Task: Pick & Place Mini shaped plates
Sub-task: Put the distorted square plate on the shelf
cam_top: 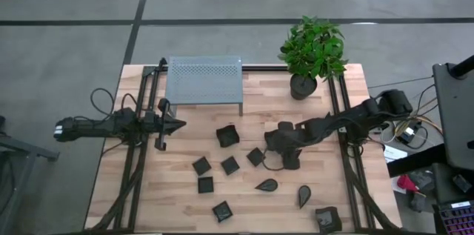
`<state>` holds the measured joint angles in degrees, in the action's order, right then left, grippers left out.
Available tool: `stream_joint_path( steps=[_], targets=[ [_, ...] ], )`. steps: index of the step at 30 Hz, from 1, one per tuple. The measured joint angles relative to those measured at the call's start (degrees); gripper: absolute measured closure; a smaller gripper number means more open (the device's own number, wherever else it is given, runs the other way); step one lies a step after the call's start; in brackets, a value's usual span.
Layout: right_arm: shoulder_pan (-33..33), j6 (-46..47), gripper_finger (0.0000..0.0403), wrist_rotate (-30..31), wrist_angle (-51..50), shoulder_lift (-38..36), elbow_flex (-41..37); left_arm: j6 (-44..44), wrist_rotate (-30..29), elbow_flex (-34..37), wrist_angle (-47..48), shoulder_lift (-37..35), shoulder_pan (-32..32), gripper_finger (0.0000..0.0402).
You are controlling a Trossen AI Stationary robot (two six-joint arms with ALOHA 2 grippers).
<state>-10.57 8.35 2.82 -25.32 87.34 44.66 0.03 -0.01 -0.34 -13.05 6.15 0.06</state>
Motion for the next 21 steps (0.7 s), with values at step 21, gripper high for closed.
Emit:
stream_joint_path(
  steps=[21],
  targets=[
    [0.0, 1.7, 0.0392, 1.9, 0.2, -0.1, 0.0, 0.0, 0.0, 0.0, 0.0, 0.0, 0.0, 0.0401]
  ],
)
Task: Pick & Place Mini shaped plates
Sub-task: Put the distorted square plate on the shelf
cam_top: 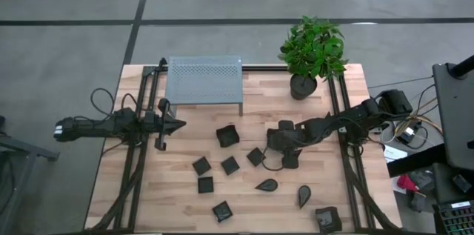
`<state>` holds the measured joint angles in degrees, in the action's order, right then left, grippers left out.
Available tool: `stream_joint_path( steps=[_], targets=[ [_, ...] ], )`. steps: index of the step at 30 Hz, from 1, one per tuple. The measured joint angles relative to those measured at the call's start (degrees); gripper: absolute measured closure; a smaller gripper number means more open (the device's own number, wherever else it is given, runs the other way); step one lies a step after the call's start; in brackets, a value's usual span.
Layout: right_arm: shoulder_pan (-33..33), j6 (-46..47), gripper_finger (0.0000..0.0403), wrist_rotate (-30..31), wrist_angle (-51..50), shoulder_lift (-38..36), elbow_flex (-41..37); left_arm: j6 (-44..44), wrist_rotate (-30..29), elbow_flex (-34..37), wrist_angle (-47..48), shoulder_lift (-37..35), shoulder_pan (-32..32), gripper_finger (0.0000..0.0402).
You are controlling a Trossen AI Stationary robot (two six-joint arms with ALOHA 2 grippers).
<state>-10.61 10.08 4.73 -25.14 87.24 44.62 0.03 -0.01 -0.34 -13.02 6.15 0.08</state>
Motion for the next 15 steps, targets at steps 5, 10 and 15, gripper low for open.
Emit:
stream_joint_path(
  steps=[5, 10, 15],
  targets=[
    [-0.2, 0.4, 0.0394, 0.0, -0.1, -0.2, 1.2, 0.0, 0.0, 0.0, 0.0, 0.0, 0.0, 0.0401],
    [-0.8, -1.0, 0.0395, 0.8, -0.4, -0.2, 5.1, 0.0, 0.0, 0.0, 0.0, 0.0, 0.0, 0.0401],
    [-1.9, -2.9, 0.0395, 3.1, -4.8, -0.2, 10.7, 0.0, 0.0, 0.0, 0.0, 0.0, 0.0, 0.0401]
  ],
)
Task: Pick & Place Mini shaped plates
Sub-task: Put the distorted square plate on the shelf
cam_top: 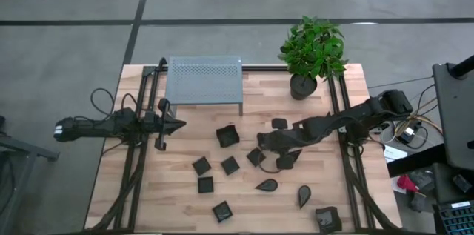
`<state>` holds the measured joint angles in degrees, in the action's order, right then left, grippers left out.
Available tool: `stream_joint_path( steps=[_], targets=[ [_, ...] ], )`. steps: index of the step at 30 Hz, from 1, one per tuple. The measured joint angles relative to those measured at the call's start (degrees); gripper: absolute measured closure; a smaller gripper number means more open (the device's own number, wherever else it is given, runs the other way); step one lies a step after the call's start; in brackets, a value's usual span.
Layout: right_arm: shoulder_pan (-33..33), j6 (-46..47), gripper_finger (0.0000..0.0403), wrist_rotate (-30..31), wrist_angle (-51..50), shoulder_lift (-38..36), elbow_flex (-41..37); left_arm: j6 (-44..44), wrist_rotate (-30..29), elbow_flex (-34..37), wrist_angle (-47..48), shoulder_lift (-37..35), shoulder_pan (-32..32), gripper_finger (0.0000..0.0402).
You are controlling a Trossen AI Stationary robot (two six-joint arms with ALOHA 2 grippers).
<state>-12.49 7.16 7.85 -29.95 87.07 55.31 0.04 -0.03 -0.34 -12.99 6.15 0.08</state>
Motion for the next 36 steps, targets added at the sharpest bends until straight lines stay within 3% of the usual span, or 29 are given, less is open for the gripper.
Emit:
stream_joint_path(
  steps=[5, 9, 20, 25, 32, 36],
  targets=[
    [-1.2, -0.9, 0.0395, 2.2, -2.2, 0.0, 4.0, 0.0, 0.0, 0.0, 0.0, 0.0, 0.0, 0.0401],
    [-2.8, -3.3, 0.0395, 8.2, -4.5, 0.0, 7.5, 0.0, 0.0, 0.0, 0.0, 0.0, 0.0, 0.0401],
    [-1.6, -17.6, 0.0395, 19.5, -1.0, 0.0, 14.9, 0.0, 0.0, 0.0, 0.0, 0.0, 0.0, 0.0401],
    [2.2, -25.0, 0.0395, 19.1, 7.5, 0.7, 16.0, 0.0, 0.0, 0.0, 0.0, 0.0, 0.0, 0.0401],
    [10.1, -31.3, 0.0395, 19.1, 11.2, 5.2, 20.3, 0.0, 0.0, 0.0, 0.0, 0.0, 0.0, 0.0401],
    [14.0, -34.1, 0.0395, 15.0, 11.0, 9.5, 24.4, 0.0, 0.0, 0.0, 0.4, 0.0, 0.0, 0.0401]
  ],
)
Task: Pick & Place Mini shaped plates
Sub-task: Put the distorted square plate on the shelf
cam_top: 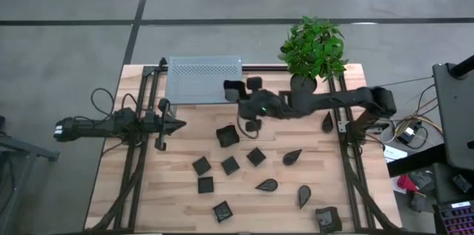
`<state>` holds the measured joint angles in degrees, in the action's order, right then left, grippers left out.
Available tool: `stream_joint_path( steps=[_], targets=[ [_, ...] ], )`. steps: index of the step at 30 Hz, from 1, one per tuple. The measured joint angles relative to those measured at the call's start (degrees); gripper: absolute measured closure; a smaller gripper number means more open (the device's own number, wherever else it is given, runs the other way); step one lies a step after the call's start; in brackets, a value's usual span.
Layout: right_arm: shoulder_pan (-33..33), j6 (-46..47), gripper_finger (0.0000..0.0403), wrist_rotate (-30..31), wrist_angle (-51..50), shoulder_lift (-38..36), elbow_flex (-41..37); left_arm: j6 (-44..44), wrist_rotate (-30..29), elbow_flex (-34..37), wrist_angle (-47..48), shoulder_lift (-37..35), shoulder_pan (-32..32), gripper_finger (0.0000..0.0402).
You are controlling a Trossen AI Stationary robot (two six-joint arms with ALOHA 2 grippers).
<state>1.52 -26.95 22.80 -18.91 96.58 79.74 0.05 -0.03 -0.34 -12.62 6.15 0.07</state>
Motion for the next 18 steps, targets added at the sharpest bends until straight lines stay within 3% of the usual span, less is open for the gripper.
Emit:
stream_joint_path(
  steps=[11, 18],
  targets=[
    [5.5, -3.1, 0.0394, -1.6, -1.6, 12.9, 11.9, 0.0, 0.0, 0.0, 0.2, 0.0, 0.0, 0.0401],
    [6.4, -3.6, 0.0394, 4.3, -5.1, 15.9, 15.5, 0.0, 0.0, 0.0, 0.2, 0.1, 0.0, 0.0401]
  ],
)
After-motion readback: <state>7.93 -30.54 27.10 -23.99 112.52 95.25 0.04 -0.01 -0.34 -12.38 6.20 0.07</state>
